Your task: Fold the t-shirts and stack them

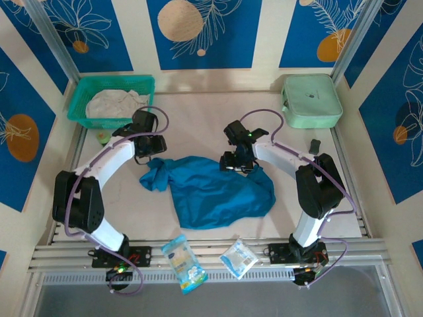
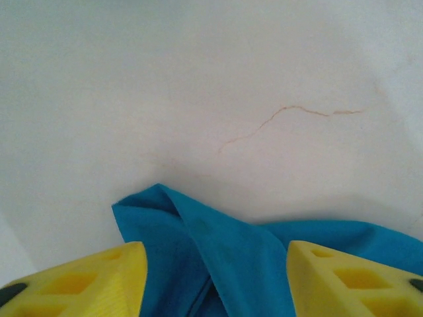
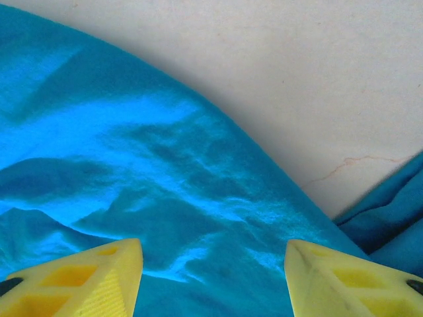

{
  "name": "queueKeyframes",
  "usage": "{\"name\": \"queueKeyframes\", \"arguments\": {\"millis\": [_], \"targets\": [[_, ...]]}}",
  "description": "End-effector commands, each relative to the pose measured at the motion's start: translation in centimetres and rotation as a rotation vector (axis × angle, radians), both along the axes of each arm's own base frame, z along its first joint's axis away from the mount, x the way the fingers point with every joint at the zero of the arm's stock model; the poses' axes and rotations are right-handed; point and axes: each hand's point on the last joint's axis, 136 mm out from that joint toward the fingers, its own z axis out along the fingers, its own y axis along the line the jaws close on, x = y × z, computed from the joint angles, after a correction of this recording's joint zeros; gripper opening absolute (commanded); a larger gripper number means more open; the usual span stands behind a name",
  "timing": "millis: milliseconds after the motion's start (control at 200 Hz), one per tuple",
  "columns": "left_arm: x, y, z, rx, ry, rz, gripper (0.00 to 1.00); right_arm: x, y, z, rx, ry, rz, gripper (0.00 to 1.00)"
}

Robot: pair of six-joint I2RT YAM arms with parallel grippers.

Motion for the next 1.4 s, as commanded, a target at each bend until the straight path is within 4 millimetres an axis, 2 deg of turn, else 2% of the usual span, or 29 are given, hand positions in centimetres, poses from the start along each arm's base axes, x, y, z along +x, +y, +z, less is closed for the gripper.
{"name": "queueKeyframes", "arguments": {"millis": [0, 200, 470, 695, 800, 906, 1056, 1241, 1396], "targets": [[-1.6, -0.3, -2.3, -0.047, 0.103, 0.015, 0.52, -0.8, 0.2, -0.5, 0.01, 0.028, 0.005, 0.59], [-2.2, -1.5, -4.4, -0.124, 0.157, 0.024, 0.47, -0.9, 0.1, -0.4, 0.008, 0.022, 0.004, 0.59], [-2.2, -1.9, -5.1, -0.147, 0.173, 0.023, 0.45, -1.2, -0.1, -0.8, 0.007, 0.025, -0.004, 0.59], [-0.7, -1.8, -5.0, -0.127, 0.138, 0.026, 0.37, -1.4, 0.1, -0.9, 0.01, 0.028, 0.0, 0.59], [0.1, -1.9, -4.5, -0.12, 0.122, 0.021, 0.25, -1.4, 0.1, -0.8, 0.007, 0.025, 0.002, 0.59], [0.6, -2.0, -4.1, -0.117, 0.108, 0.017, 0.02, -1.5, 0.1, -0.9, 0.008, 0.027, 0.001, 0.59], [2.1, -2.3, -1.7, -0.116, 0.061, -0.011, 0.0, -1.5, 0.2, -1.3, 0.008, 0.038, 0.002, 0.59], [4.3, -3.4, 4.7, -0.123, -0.067, -0.075, 0.0, -1.5, 0.6, -1.6, 0.02, 0.042, 0.005, 0.59], [3.7, -4.1, 8.8, -0.137, -0.144, -0.12, 0.0, -1.5, 0.6, -1.7, 0.029, 0.038, -0.001, 0.59]]}}
